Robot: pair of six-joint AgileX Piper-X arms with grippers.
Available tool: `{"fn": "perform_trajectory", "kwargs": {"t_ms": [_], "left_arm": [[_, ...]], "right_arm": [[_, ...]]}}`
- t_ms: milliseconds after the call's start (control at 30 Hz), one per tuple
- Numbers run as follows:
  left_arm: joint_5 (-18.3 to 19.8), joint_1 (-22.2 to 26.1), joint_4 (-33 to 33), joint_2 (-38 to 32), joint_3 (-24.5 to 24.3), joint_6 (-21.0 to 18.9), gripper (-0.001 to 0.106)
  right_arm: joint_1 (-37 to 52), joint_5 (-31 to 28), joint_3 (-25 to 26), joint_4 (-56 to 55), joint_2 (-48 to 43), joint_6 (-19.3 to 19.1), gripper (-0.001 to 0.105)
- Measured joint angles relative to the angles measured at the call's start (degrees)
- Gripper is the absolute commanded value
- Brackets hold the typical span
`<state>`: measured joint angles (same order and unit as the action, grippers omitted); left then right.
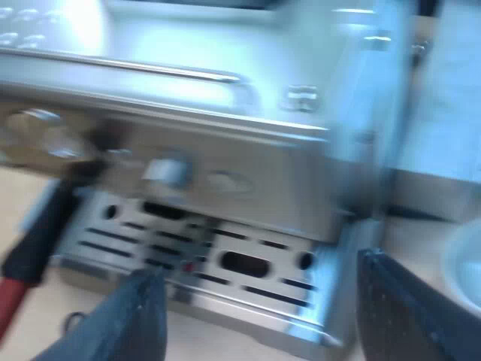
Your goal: Put the handle in the coffee machine
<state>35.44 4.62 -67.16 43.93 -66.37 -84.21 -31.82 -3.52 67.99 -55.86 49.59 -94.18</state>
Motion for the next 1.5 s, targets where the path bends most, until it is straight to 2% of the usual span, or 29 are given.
{"fn": "perform_trajectory", "kwargs": {"t_ms": [100, 267, 333, 400, 533, 767, 900, 1233, 1500], "left_arm": [[-3.27, 0.00, 1.20, 0.00, -1.52, -2.99, 0.080], [-10.47, 0.00, 2.11, 0.00, -3.76, -4.23, 0.080], [-13.54, 0.00, 2.19, 0.00, -4.11, -6.11, 0.080], [-14.43, 0.00, 2.19, 0.00, -4.08, -7.16, 0.080], [-14.86, 0.00, 1.02, -0.89, -4.08, -9.06, 0.080], [-15.04, 0.00, 0.58, -5.87, -4.08, -9.28, 0.080], [-15.04, 0.00, 0.10, -11.59, -4.28, -9.28, 0.080], [-15.18, 0.00, -1.44, -25.11, -4.36, -6.27, 0.080], [-15.47, 0.00, -7.34, -33.74, 1.31, -5.12, 0.080]], "right_arm": [[5.75, 1.61, 0.00, -3.00, -1.62, -1.67, 0.057], [15.39, 3.18, 0.00, -7.33, -4.02, -5.45, 0.057], [21.25, 3.52, 0.00, -9.21, -5.50, -7.02, 0.057], [24.96, 3.52, 0.00, -9.99, -6.77, -7.72, 0.057], [30.90, 3.52, 0.00, -11.45, -10.25, -10.13, 0.057], [32.86, 0.75, 0.00, -12.89, -16.96, -13.00, 0.057], [32.86, -2.26, 0.04, -12.99, -22.85, -13.12, 0.057], [32.86, -2.29, 0.20, -15.64, -34.55, -13.67, 0.057], [32.86, -2.29, 0.38, -21.89, -43.72, -15.05, 0.057]]}}
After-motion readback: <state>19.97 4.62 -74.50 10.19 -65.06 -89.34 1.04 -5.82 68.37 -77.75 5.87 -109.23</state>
